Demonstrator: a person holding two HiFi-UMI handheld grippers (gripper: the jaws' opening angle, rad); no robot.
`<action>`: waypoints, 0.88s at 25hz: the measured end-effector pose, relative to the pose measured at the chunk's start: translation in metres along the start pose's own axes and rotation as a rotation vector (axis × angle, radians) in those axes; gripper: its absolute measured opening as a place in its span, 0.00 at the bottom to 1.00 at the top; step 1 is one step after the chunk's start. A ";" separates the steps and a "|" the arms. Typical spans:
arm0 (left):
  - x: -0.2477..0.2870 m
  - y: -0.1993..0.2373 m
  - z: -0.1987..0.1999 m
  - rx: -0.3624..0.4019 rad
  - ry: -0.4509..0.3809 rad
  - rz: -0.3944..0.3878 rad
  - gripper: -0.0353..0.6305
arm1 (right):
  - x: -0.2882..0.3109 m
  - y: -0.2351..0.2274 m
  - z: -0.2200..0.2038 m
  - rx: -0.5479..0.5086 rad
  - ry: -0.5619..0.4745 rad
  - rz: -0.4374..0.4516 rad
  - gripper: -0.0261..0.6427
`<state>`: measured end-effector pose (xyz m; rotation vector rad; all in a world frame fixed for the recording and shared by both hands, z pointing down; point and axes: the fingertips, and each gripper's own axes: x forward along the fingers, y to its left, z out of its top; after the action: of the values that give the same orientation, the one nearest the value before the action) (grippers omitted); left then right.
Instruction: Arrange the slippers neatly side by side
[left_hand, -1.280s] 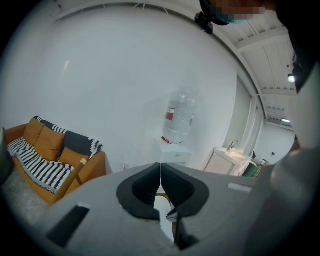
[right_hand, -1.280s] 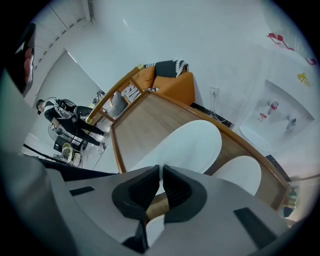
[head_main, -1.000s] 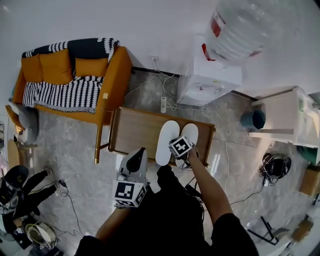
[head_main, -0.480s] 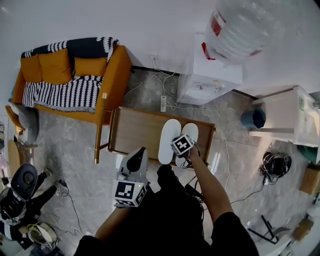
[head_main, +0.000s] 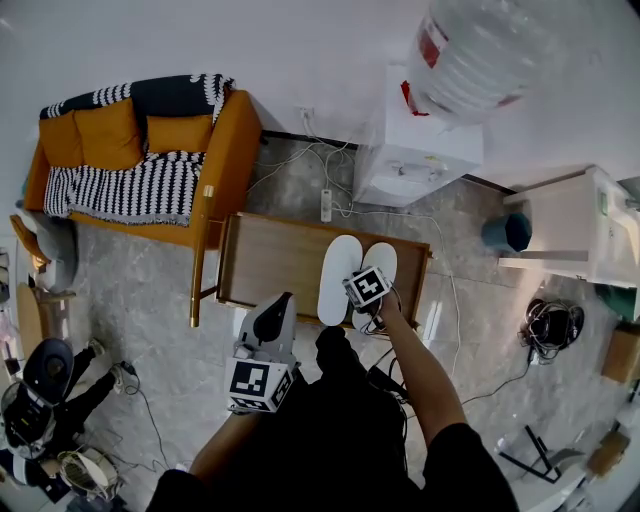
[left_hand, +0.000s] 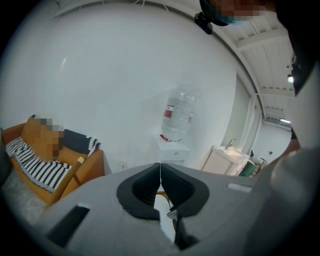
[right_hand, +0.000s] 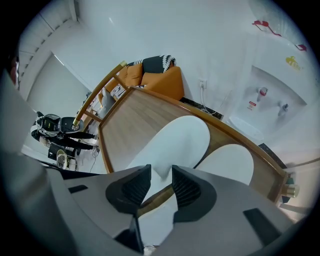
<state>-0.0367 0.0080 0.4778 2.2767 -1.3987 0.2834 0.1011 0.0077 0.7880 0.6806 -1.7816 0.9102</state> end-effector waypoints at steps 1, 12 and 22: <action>-0.001 0.000 0.000 0.002 0.000 -0.004 0.08 | -0.001 0.000 0.000 0.004 -0.003 -0.001 0.22; -0.006 0.002 0.010 0.016 -0.021 -0.043 0.08 | -0.041 0.007 0.014 0.097 -0.131 -0.031 0.22; -0.009 0.001 0.033 0.054 -0.057 -0.109 0.08 | -0.117 0.019 0.034 0.233 -0.350 -0.088 0.16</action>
<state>-0.0436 -0.0010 0.4455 2.4128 -1.3035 0.2261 0.1111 -0.0048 0.6658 1.1162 -1.9472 0.9934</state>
